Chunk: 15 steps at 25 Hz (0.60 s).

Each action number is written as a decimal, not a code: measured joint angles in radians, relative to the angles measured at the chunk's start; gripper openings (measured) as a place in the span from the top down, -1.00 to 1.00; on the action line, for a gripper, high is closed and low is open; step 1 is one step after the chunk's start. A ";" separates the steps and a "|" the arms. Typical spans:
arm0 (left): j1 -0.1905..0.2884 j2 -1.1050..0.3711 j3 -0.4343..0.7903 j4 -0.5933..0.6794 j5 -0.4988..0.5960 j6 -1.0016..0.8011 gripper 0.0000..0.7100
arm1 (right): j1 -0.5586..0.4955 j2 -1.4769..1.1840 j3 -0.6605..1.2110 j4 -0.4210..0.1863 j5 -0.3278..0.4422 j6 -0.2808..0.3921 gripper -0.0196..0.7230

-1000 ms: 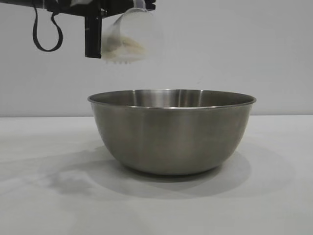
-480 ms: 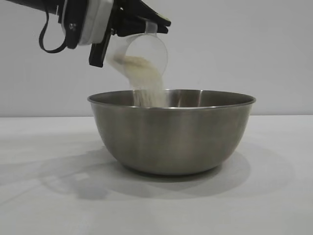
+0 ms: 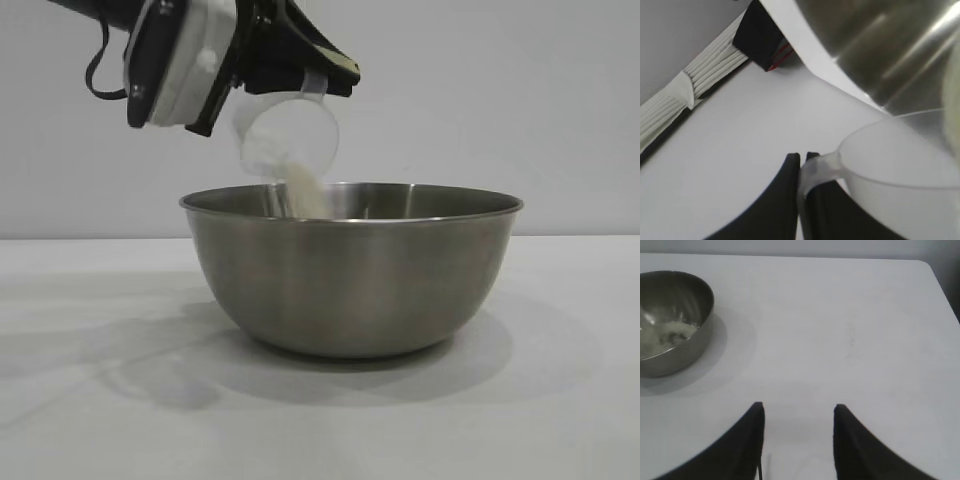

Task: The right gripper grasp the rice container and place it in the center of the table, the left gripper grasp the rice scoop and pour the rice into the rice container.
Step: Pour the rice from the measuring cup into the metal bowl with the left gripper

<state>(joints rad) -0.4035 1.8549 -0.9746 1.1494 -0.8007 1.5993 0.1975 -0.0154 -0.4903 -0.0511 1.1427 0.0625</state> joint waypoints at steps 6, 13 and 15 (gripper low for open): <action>-0.001 0.000 0.000 -0.270 -0.059 -0.450 1.00 | 0.000 0.000 0.000 0.000 0.000 0.000 0.20; 0.081 0.000 0.009 -0.613 -0.188 -1.349 1.00 | 0.000 0.000 0.000 0.000 0.000 0.000 0.20; 0.143 0.000 0.034 -0.656 -0.197 -1.483 1.00 | 0.000 0.000 0.000 0.000 0.000 0.000 0.20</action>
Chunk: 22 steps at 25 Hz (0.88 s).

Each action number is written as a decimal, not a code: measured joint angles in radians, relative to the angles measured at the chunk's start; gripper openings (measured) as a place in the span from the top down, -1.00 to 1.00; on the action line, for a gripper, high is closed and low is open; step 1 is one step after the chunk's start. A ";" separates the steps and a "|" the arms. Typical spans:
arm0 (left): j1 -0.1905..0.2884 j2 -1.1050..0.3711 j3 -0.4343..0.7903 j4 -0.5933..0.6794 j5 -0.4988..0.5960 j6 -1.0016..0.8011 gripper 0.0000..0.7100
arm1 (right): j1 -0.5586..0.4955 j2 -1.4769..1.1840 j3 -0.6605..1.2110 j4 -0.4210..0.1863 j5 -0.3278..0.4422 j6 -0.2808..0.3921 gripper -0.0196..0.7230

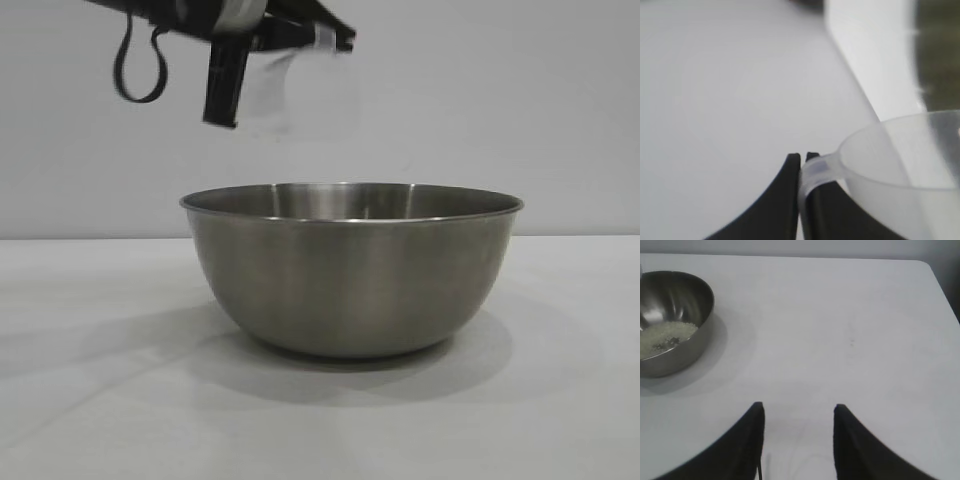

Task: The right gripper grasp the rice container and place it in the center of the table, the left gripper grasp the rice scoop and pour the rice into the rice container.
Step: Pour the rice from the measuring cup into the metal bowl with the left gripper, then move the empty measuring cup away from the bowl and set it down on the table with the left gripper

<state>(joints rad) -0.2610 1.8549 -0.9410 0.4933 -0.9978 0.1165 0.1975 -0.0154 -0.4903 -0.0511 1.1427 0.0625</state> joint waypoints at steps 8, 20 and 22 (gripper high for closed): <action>0.171 0.053 0.161 -0.065 -0.077 -0.083 1.00 | 0.000 0.000 0.000 0.000 0.000 0.000 0.20; 0.177 0.243 0.257 -0.106 -0.134 -0.083 1.00 | 0.000 0.000 0.000 0.000 0.000 0.000 0.20; 0.177 0.250 0.258 -0.109 -0.134 -0.083 1.00 | 0.000 0.000 0.000 0.000 0.000 0.000 0.20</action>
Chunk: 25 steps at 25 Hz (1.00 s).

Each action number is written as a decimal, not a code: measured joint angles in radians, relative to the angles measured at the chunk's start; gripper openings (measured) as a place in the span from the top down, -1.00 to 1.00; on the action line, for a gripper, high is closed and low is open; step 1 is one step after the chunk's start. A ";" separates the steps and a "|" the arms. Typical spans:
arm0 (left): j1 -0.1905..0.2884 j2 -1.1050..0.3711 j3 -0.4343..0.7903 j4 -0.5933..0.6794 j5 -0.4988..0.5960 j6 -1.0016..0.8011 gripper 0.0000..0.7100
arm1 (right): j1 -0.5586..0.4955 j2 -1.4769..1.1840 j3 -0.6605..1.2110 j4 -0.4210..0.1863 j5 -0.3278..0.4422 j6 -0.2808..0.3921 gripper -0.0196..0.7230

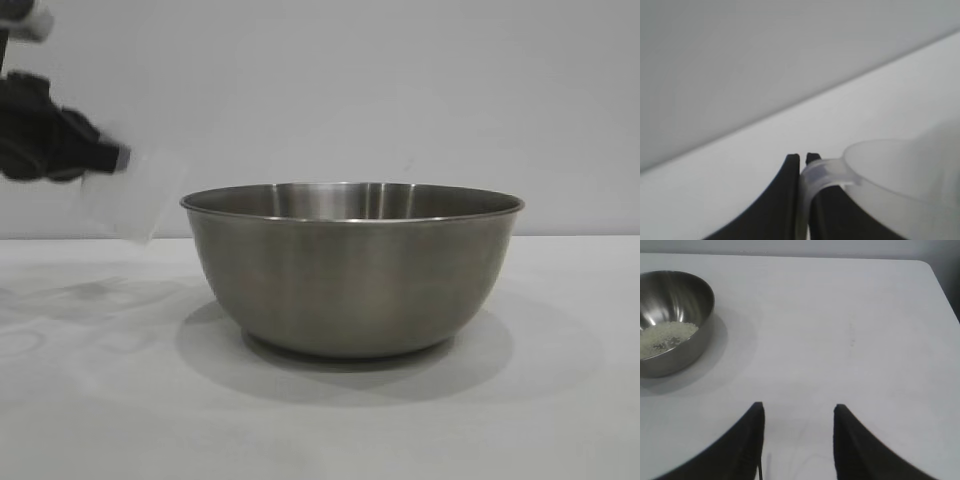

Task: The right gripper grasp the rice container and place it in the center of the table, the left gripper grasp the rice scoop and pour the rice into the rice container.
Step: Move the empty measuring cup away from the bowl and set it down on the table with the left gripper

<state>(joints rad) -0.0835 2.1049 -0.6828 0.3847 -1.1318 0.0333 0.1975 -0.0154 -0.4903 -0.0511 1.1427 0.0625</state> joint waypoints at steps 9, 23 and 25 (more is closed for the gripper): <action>0.000 0.027 0.018 -0.008 -0.004 0.000 1.00 | 0.000 0.000 0.000 0.000 0.000 0.000 0.20; 0.000 0.002 0.173 -0.033 -0.004 0.039 0.53 | 0.000 0.000 0.000 0.000 0.000 0.000 0.20; 0.000 -0.025 0.195 -0.064 -0.004 0.039 0.54 | 0.000 0.000 0.000 0.000 0.000 0.000 0.20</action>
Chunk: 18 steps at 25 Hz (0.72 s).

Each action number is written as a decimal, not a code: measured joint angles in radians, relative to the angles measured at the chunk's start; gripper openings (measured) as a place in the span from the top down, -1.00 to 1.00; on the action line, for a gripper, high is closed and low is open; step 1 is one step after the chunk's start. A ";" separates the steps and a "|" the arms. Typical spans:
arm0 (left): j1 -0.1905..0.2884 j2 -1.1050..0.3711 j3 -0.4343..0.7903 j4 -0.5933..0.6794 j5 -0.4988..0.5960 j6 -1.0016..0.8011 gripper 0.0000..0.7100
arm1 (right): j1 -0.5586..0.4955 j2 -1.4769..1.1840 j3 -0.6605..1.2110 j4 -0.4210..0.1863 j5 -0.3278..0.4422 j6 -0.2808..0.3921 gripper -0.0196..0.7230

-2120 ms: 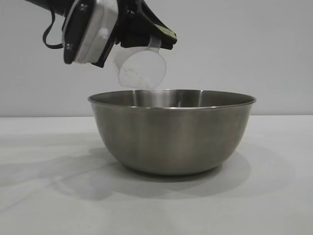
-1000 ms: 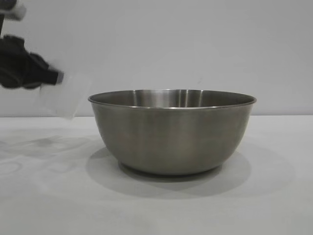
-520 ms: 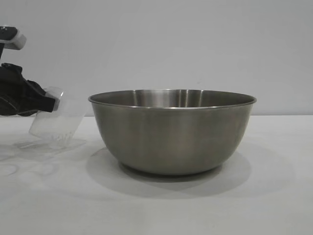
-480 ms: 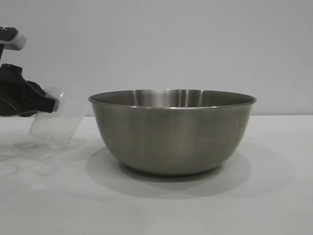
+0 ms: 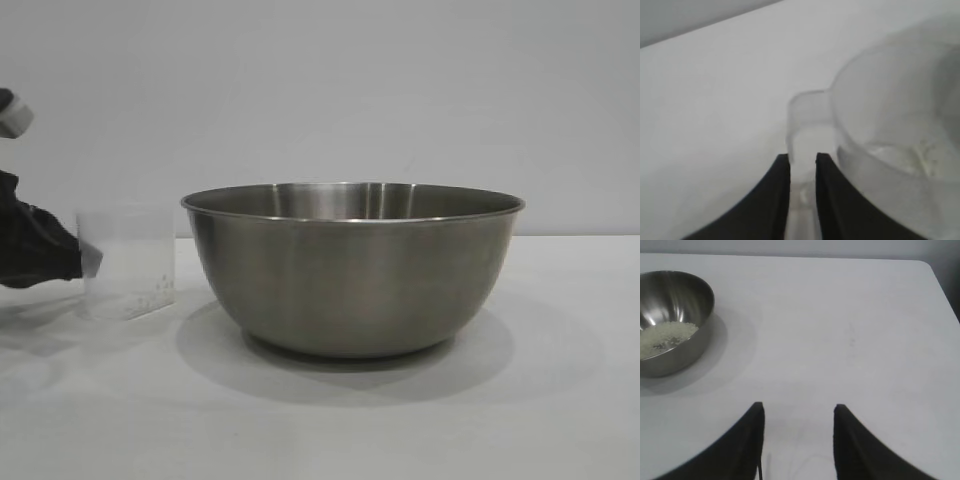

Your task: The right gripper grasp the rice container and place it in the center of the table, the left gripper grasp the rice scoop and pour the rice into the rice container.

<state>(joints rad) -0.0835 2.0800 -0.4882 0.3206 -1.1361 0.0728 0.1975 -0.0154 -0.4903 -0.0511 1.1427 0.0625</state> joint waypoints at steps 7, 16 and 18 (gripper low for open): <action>0.059 -0.095 0.064 -0.135 0.000 -0.050 0.54 | 0.000 0.000 0.000 0.000 0.000 0.000 0.20; 0.345 -0.141 -0.042 0.097 0.000 -0.171 0.54 | 0.000 0.000 0.000 0.000 0.000 0.000 0.20; 0.341 -0.180 -0.028 0.119 0.000 -0.175 0.54 | 0.000 0.000 0.000 0.000 0.000 0.000 0.20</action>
<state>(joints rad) 0.2573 1.9003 -0.5160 0.4392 -1.1361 -0.1018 0.1975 -0.0154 -0.4903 -0.0511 1.1427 0.0625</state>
